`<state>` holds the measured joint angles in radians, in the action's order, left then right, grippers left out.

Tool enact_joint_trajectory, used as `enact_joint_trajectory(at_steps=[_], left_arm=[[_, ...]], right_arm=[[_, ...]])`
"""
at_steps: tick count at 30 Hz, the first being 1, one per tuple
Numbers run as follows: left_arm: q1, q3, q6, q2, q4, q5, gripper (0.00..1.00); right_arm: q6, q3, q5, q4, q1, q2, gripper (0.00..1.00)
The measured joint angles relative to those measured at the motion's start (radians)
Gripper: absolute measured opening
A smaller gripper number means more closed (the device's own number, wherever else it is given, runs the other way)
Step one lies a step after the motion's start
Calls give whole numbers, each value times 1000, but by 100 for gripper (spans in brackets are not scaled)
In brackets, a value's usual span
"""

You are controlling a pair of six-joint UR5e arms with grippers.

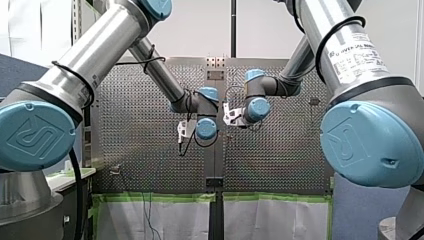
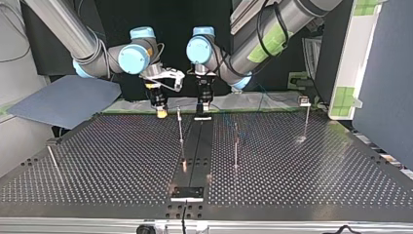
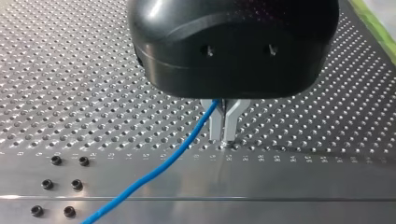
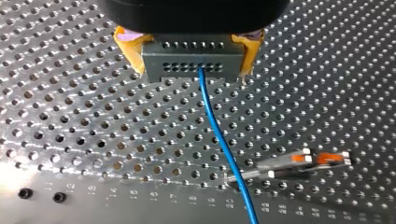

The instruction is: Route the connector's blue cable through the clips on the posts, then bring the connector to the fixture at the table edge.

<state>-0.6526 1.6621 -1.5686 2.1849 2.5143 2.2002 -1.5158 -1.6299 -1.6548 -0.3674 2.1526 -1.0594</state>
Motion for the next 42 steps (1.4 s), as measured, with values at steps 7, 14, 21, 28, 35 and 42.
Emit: enact_joint_trajectory(at_steps=[7, 14, 21, 28, 35, 42], left_arm=[[-1, 17, -2, 9, -10, -4, 0], [-6, 18, -6, 56, -20, -13, 0], [-13, 19, -13, 83, -31, -16, 0], [-15, 18, -15, 84, -36, -17, 0], [-15, 6, -12, 84, -37, -18, 0], [-15, -14, -6, 84, -36, -20, 0]], right_arm=[[-12, -39, 0, -12, 3, -3, 0], [-16, -62, 1, -26, 0, -3, 0], [-18, -84, 3, -59, -8, -2, 0], [-19, -94, 3, -70, -14, -1, 0], [-27, -121, 3, -110, -31, 0, 0], [-31, -127, 3, -127, -51, 2, 0]])
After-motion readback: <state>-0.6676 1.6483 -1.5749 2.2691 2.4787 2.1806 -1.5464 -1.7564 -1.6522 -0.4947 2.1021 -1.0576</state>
